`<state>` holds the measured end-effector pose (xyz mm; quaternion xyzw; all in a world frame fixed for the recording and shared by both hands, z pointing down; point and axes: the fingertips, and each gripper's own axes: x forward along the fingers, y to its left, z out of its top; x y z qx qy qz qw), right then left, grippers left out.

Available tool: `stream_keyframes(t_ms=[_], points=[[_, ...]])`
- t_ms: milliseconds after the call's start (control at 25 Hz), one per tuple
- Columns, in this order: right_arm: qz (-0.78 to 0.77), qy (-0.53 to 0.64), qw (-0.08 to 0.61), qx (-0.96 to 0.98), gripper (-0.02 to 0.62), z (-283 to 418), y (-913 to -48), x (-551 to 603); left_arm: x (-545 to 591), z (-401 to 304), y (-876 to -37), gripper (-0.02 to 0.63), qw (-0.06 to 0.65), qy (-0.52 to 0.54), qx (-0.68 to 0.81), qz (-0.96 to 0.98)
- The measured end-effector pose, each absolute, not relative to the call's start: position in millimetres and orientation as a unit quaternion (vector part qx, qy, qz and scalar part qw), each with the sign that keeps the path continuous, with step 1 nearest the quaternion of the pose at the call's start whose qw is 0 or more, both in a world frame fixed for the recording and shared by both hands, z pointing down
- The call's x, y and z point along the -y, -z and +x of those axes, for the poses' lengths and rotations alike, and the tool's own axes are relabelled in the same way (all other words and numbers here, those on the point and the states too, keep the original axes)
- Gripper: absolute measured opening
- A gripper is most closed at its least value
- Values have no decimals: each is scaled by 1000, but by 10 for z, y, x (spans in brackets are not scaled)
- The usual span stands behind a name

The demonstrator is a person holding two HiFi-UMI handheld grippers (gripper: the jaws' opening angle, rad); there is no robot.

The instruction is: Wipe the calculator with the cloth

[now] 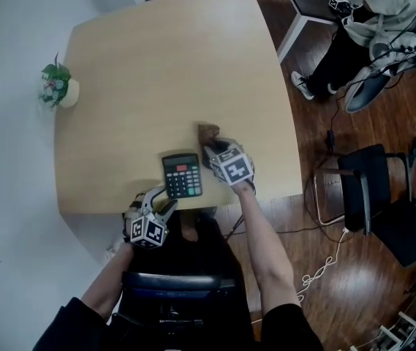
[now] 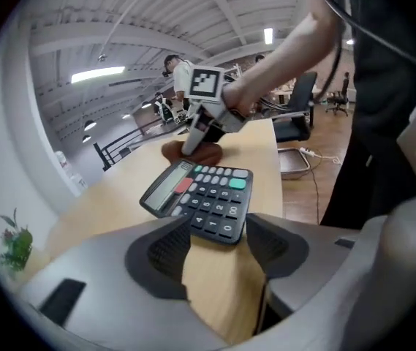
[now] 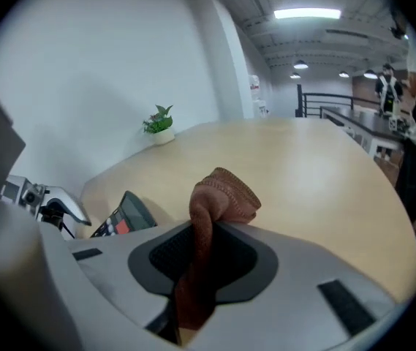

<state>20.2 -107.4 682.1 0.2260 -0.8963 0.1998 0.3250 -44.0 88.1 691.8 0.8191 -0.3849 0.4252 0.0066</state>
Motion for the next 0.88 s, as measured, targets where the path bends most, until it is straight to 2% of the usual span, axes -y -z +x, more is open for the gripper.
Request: stream_keyframes(t_ms=[120, 280, 640, 880], points=[[178, -146, 344, 910, 80, -113, -6713, 1230, -926, -238, -6851, 261, -36, -448, 373, 812], [85, -134, 381, 911, 78, -414, -6844, 1038, -930, -176, -6836, 282, -73, -461, 388, 795], [88, -252, 341, 901, 75, -451, -6770, 764, -920, -78, -6785, 287, -143, -492, 376, 772], [50, -310, 347, 884, 74, -441, -6815, 561, -1002, 0, -6825, 291, -173, -495, 354, 774]])
